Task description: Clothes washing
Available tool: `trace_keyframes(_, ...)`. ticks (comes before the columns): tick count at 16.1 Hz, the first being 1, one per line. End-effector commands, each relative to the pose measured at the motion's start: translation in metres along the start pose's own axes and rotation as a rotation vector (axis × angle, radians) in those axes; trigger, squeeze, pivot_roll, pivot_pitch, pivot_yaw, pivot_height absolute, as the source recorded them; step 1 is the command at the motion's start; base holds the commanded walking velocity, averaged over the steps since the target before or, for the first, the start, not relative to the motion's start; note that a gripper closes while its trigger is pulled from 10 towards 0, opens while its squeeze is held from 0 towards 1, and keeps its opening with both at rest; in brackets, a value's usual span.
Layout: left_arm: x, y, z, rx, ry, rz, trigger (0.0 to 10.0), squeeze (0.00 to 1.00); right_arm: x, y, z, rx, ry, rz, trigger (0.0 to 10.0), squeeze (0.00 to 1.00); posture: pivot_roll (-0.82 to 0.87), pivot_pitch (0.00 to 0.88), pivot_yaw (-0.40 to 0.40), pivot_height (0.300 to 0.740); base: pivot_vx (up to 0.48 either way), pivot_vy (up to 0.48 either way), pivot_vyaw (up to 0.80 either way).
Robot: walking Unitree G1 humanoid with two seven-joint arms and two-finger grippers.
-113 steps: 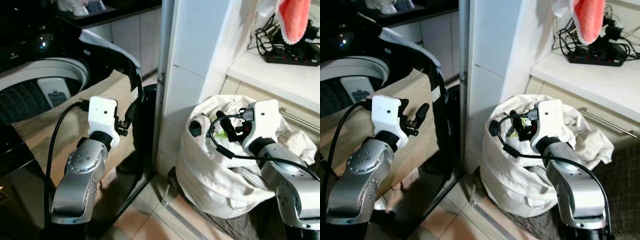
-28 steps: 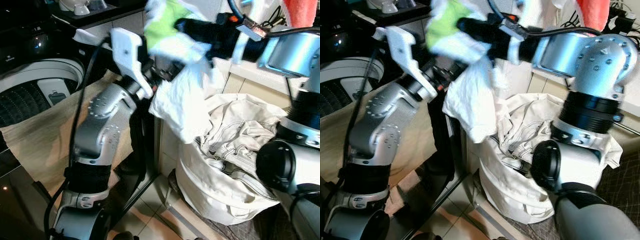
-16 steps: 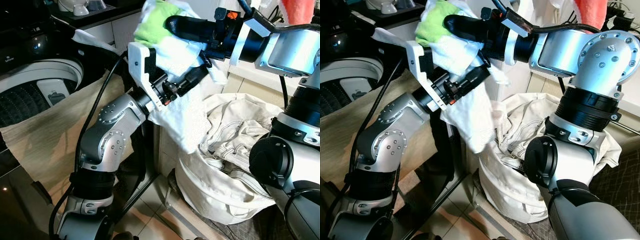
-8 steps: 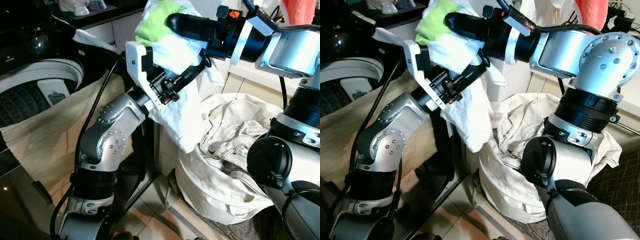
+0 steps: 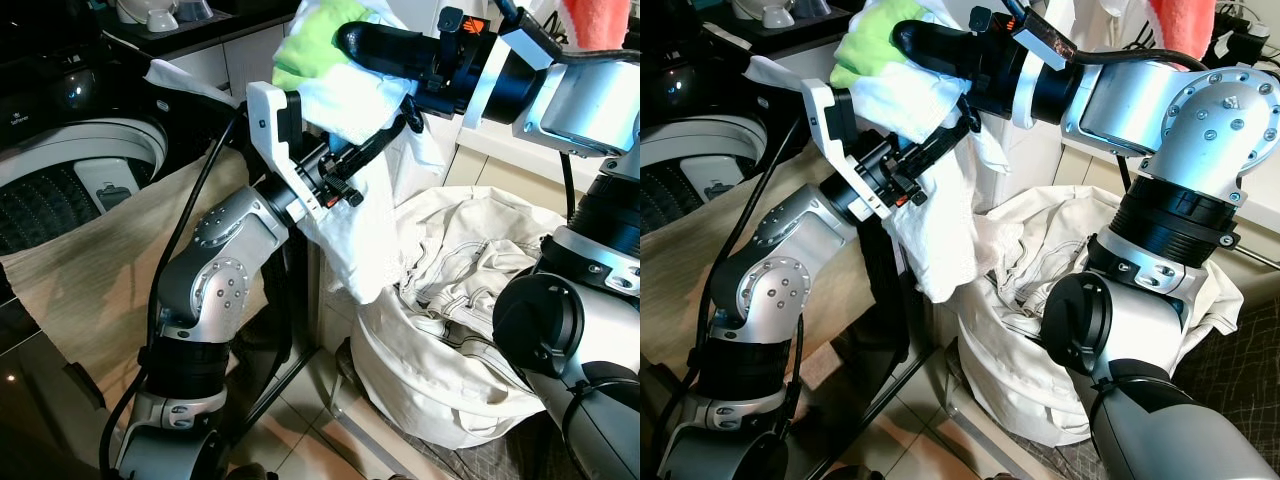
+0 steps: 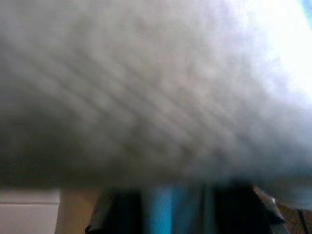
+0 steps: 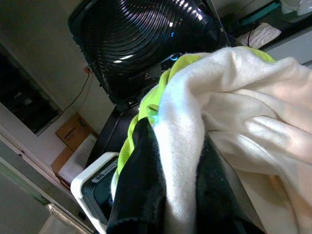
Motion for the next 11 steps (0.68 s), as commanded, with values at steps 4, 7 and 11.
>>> trace_keyframes(4,-0.005,-0.003,0.006,-0.023,0.01,-0.041,0.0,0.0,0.013,0.001,0.008,-0.026,0.038,0.026,0.0,0.0,-0.05,0.0,0.029,0.74,0.0,0.0,0.0)
trace_keyframes(7,-0.004,-0.002,0.007,-0.024,0.01,-0.043,0.0,0.0,0.012,0.001,0.009,-0.036,0.04,0.018,0.0,0.0,-0.05,0.0,0.034,0.74,0.0,0.0,0.0)
trace_keyframes(11,0.013,0.0,0.011,-0.007,-0.05,0.014,0.0,0.0,0.007,0.006,0.013,-0.088,0.046,0.006,10.0,1.0,-0.04,0.0,0.04,0.74,0.0,0.0,0.0)
Point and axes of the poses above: a point about 5 cm out from each wrist's last joint towards the gripper, its own y axis pointing back from the gripper into the wrist, its own z axis along the axis of the wrist's last joint, x = y × z, the point moved 6 cm from there along -y, pointing out of the wrist towards the gripper, and after that the axes turned 12 degrees about -y, right-handed, at the moved point
